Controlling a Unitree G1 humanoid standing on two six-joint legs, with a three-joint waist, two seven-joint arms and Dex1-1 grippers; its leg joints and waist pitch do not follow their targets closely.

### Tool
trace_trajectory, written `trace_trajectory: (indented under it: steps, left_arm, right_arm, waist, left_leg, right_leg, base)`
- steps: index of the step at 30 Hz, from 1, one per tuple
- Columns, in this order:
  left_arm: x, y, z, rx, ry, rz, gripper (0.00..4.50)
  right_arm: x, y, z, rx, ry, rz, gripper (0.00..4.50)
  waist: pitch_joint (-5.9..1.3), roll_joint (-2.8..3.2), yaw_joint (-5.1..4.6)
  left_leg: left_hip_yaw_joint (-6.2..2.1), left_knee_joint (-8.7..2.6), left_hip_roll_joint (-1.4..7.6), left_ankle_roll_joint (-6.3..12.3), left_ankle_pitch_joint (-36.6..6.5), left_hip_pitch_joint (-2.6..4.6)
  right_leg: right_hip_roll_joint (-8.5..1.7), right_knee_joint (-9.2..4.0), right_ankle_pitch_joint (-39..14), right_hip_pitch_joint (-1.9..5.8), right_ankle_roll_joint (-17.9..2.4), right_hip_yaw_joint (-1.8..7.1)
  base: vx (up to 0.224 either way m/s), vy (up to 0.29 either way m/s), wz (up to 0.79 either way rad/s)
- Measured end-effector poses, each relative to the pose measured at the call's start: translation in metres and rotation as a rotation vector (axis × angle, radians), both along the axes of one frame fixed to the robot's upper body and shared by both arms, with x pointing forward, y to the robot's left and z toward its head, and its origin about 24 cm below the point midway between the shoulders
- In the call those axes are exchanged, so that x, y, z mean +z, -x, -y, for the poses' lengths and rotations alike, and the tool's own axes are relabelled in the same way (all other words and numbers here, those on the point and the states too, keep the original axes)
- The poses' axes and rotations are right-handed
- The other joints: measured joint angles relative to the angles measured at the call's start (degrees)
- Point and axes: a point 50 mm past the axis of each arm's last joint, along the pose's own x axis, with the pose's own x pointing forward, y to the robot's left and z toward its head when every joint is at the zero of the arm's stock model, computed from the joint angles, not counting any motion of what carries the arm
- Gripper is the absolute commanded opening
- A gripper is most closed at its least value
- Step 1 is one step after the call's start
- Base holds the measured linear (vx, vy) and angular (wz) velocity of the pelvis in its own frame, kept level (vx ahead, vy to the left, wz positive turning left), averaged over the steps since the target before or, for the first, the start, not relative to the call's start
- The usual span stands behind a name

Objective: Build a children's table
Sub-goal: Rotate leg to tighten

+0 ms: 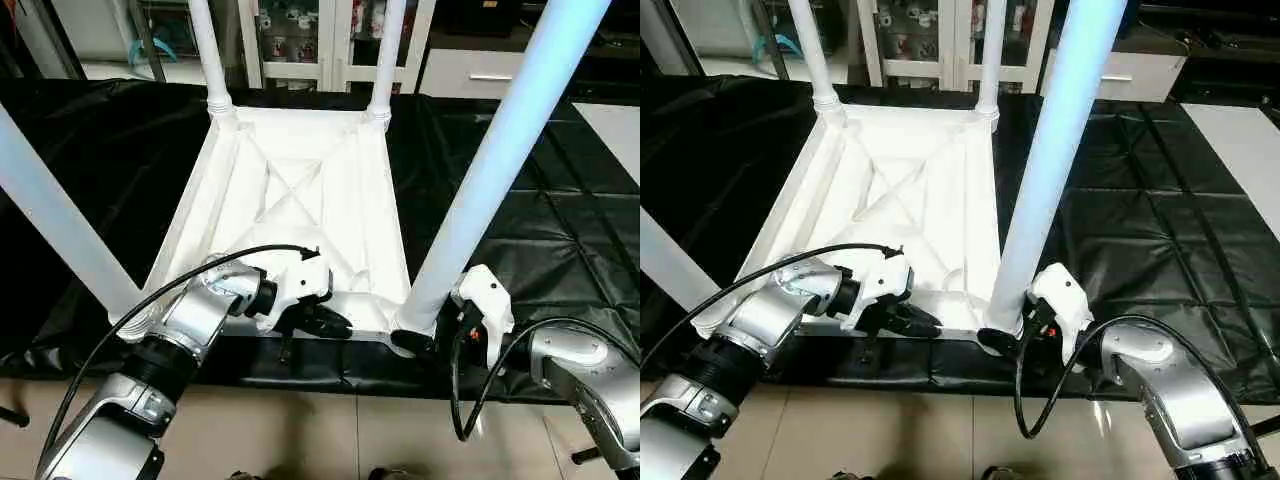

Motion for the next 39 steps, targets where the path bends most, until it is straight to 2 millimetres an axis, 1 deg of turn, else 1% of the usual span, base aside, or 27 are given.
trace_trajectory:
  steps: [3, 4, 6, 7, 12, 14, 15, 16, 21, 23, 24, 26, 27, 29, 31, 33, 36, 37, 38, 39]
  left_arm:
    - [0.000, 0.000, 0.000, 0.000, -0.001, 0.000, 0.00]
    - [0.000, 0.000, 0.000, 0.000, -0.001, 0.000, 0.00]
    - [0.000, 0.000, 0.000, 0.000, -0.002, 0.001, 0.00]
    - [0.000, 0.000, 0.000, 0.000, -0.002, 0.001, 0.00]
    - [0.000, 0.000, -0.001, 0.007, -0.005, 0.004, 0.00]
    - [-0.002, -0.003, 0.000, 0.036, -0.005, 0.011, 0.00]
    - [-0.003, -0.005, 0.001, 0.066, 0.003, 0.013, 0.00]
    - [-0.003, -0.009, 0.004, 0.107, 0.017, 0.021, 0.00]
    - [-0.005, -0.022, 0.018, 0.240, 0.029, 0.071, 0.00]
    - [-0.005, -0.029, 0.026, 0.316, 0.024, 0.105, 0.00]
    - [-0.004, -0.032, 0.030, 0.340, 0.023, 0.121, 0.00]
    - [-0.004, -0.036, 0.036, 0.403, 0.027, 0.138, 0.00]
    - [-0.004, -0.039, 0.040, 0.440, 0.027, 0.139, 0.00]
    - [-0.004, -0.042, 0.049, 0.512, 0.022, 0.161, 0.00]
    - [-0.003, -0.044, 0.056, 0.542, 0.023, 0.173, 0.00]
    - [-0.003, -0.045, 0.059, 0.564, 0.024, 0.185, 0.00]
    - [-0.003, -0.047, 0.059, 0.581, 0.020, 0.201, 0.00]
    - [-0.002, -0.048, 0.059, 0.584, 0.023, 0.205, 0.00]
    - [-0.002, -0.048, 0.058, 0.582, 0.025, 0.208, 0.00]
    - [-0.002, -0.048, 0.058, 0.581, 0.024, 0.213, 0.00]
  right_arm:
    - [0.000, 0.000, -0.001, 0.005, -0.002, -0.001, 3.13]
    - [0.000, 0.000, -0.001, 0.006, -0.002, -0.001, 2.98]
    - [0.000, 0.001, -0.001, 0.007, -0.002, -0.002, 2.90]
    - [0.000, 0.001, -0.001, 0.008, -0.003, -0.002, 2.78]
    - [-0.003, 0.000, -0.005, -0.016, -0.033, -0.003, 2.72]
    - [-0.007, -0.003, -0.008, -0.068, -0.054, 0.002, 2.72]
    - [-0.010, -0.005, -0.010, -0.110, -0.073, 0.007, 2.71]
    - [-0.012, -0.011, -0.010, -0.184, -0.090, 0.020, 2.70]
    - [-0.020, -0.034, -0.020, -0.444, -0.140, 0.066, 2.70]
    - [-0.022, -0.048, -0.028, -0.566, -0.142, 0.089, 2.70]
    - [-0.022, -0.054, -0.031, -0.608, -0.138, 0.098, 2.70]
    - [-0.023, -0.064, -0.037, -0.685, -0.121, 0.115, 2.69]
    - [-0.023, -0.070, -0.041, -0.732, -0.124, 0.118, 2.69]
    - [-0.023, -0.084, -0.051, -0.837, -0.122, 0.123, 2.69]
    - [-0.022, -0.091, -0.053, -0.898, -0.116, 0.134, 2.69]
    - [-0.022, -0.095, -0.059, -0.925, -0.126, 0.136, 2.69]
    - [-0.021, -0.100, -0.063, -0.931, -0.135, 0.143, 2.69]
    - [-0.021, -0.101, -0.063, -0.916, -0.144, 0.148, 3.25]
    - [-0.021, -0.101, -0.063, -0.910, -0.150, 0.152, 3.39]
    - [-0.020, -0.101, -0.062, -0.902, -0.164, 0.158, 3.41]
  waist:
    - [0.00, 0.00, -0.01]
    - [0.00, 0.00, -0.01]
    - [0.00, 0.00, 0.00]
    - [0.00, 0.00, 0.00]
    - [-0.08, -0.13, -0.18]
    - [-0.17, -0.27, -0.45]
    - [-0.21, -0.34, -0.62]
    - [-0.23, -0.47, -0.99]
    - [-0.13, -0.62, -2.72]
    - [0.01, -0.82, -3.31]
    - [0.10, -0.85, -3.40]
    - [0.15, -0.86, -3.86]
    - [0.16, -0.87, -4.25]
    - [0.23, -0.79, -4.79]
    - [0.24, -0.79, -5.03]
    - [0.23, -0.79, -5.22]
    - [0.24, -0.84, -5.39]
    - [0.24, -0.83, -5.41]
    - [0.24, -0.83, -5.39]
    - [0.23, -0.83, -5.36]
  left_leg:
    - [0.00, 0.01, 0.00, 0.01, 0.01, 0.01]
    - [0.00, 0.02, 0.01, 0.01, 0.01, 0.01]
    - [0.00, 0.03, 0.01, 0.01, 0.01, 0.01]
    - [0.00, 0.03, 0.01, 0.10, 0.06, 0.01]
    - [0.00, 0.10, 0.08, 0.25, 0.16, 0.07]
    - [-0.01, 0.18, 0.09, -0.07, 0.04, 0.12]
    - [-0.02, 0.21, 0.09, -0.07, 0.04, 0.15]
    - [-0.03, 0.32, 0.09, -0.09, 0.04, 0.12]
    - [-0.17, 0.63, -0.04, -0.10, 0.05, -0.02]
    - [-0.27, 0.78, -0.09, -0.10, 0.05, -0.03]
    - [-0.36, 0.91, -0.09, -0.10, 0.05, -0.13]
    - [-0.55, 0.90, -0.15, -0.09, 0.05, -0.14]
    - [-0.57, 0.93, -0.18, -0.09, 0.05, -0.17]
    - [-0.70, 0.88, -0.23, -0.09, 0.05, -0.28]
    - [-0.81, 0.93, -0.24, -0.08, 0.05, -0.50]
    - [-0.77, 0.99, -0.26, -0.07, 0.06, -0.50]
    - [-0.73, 0.98, -0.26, -0.05, 0.07, -0.48]
    - [-0.71, 0.97, -0.25, -0.05, 0.07, -0.46]
    - [-0.70, 0.95, -0.25, -0.04, 0.07, -0.43]
    - [-0.68, 0.93, -0.25, -0.04, 0.07, -0.41]
  right_leg:
    - [0.00, 0.03, 0.00, 0.00, 0.00, 0.00]
    - [0.00, 0.05, 0.00, 0.00, 0.00, 0.00]
    - [0.00, 0.06, 0.00, 0.00, 0.00, 0.00]
    - [0.00, 0.07, 0.00, 0.00, 0.00, 0.00]
    - [0.05, 0.15, 0.01, 0.03, -0.01, -0.02]
    - [0.05, 0.22, 0.05, 0.07, -0.07, -0.02]
    - [0.05, 0.22, 0.04, 0.13, -0.06, -0.02]
    - [0.05, 0.22, -0.02, 0.12, 0.05, -0.02]
    - [-0.03, -0.13, -0.13, 0.01, 0.23, -0.02]
    - [-0.03, -0.18, -0.14, -0.07, 0.23, -0.05]
    - [-0.03, -0.19, -0.14, -0.19, 0.23, -0.10]
    - [-0.02, -0.48, -0.14, -0.17, 0.24, -0.20]
    - [-0.03, -0.53, -0.14, -0.20, 0.24, -0.20]
    - [-0.02, -0.95, -0.14, -0.21, 0.23, -0.29]
    - [-0.02, -1.16, -0.09, -0.32, 0.15, -0.39]
    - [-0.02, -1.16, 0.11, -0.31, -0.16, -0.34]
    - [-0.02, -1.15, 0.49, -0.33, -0.66, -0.32]
    - [-0.02, -1.14, 0.63, -0.33, -0.73, -0.33]
    - [-0.02, -1.11, 0.69, -0.33, -0.79, -0.34]
    - [-0.02, -1.08, 0.85, -0.34, -0.97, -0.33]
  base:
    - [0.000, 0.000, 0.00]
    - [0.000, 0.000, 0.00]
    - [0.000, 0.000, 0.00]
    - [0.000, 0.000, 0.00]
    - [0.000, 0.000, 0.00]
    - [0.000, 0.000, 0.00]
    - [0.000, 0.000, 0.00]
    - [-0.056, 0.002, 0.00]
    - [-0.060, 0.017, -0.06]
    - [-0.056, 0.016, -0.06]
    - [-0.060, 0.014, -0.10]
    - [0.000, 0.000, 0.00]
    - [0.000, 0.000, 0.00]
    - [0.000, 0.000, 0.00]
    - [0.000, 0.000, 0.00]
    - [0.000, 0.000, 0.00]
    - [0.000, 0.000, 0.00]
    - [0.000, 0.000, 0.00]
    - [0.000, 0.000, 0.00]
    - [0.000, 0.000, 0.00]
